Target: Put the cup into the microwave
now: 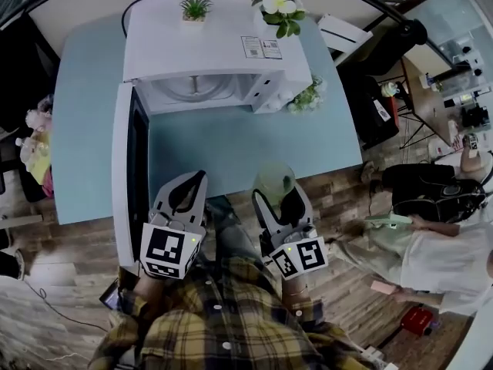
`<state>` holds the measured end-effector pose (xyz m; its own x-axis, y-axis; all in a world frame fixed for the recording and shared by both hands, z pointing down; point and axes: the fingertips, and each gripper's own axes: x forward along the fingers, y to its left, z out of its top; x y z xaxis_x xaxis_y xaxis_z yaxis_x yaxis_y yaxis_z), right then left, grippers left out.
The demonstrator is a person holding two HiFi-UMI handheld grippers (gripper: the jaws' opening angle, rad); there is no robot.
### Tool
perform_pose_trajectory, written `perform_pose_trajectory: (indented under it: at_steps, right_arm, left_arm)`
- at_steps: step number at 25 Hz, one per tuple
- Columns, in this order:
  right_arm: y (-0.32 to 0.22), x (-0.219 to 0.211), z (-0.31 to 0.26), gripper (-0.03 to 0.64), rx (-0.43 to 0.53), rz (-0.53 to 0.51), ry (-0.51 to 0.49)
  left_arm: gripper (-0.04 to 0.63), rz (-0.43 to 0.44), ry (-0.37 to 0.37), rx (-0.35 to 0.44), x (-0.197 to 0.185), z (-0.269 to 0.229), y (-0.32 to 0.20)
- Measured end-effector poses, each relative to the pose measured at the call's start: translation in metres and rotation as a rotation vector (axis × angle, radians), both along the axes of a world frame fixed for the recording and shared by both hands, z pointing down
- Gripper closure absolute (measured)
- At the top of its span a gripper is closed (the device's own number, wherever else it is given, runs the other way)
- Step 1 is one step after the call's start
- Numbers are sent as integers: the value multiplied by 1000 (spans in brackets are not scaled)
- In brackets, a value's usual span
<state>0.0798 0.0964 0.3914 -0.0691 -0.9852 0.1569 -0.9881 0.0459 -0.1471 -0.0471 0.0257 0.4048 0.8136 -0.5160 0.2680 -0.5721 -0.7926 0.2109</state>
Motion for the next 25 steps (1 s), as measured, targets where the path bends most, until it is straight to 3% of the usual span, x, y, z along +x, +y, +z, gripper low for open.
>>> perform_pose_trajectory:
  at_steps: [16, 25]
  right_arm:
    - [-127, 29, -6, 290, 44, -308, -32]
    - [-183, 16, -8, 290, 73, -500, -61]
  left_arm:
    - [606, -311, -32, 22, 9, -6, -85]
    - [606, -463, -65, 46, 5, -9, -124]
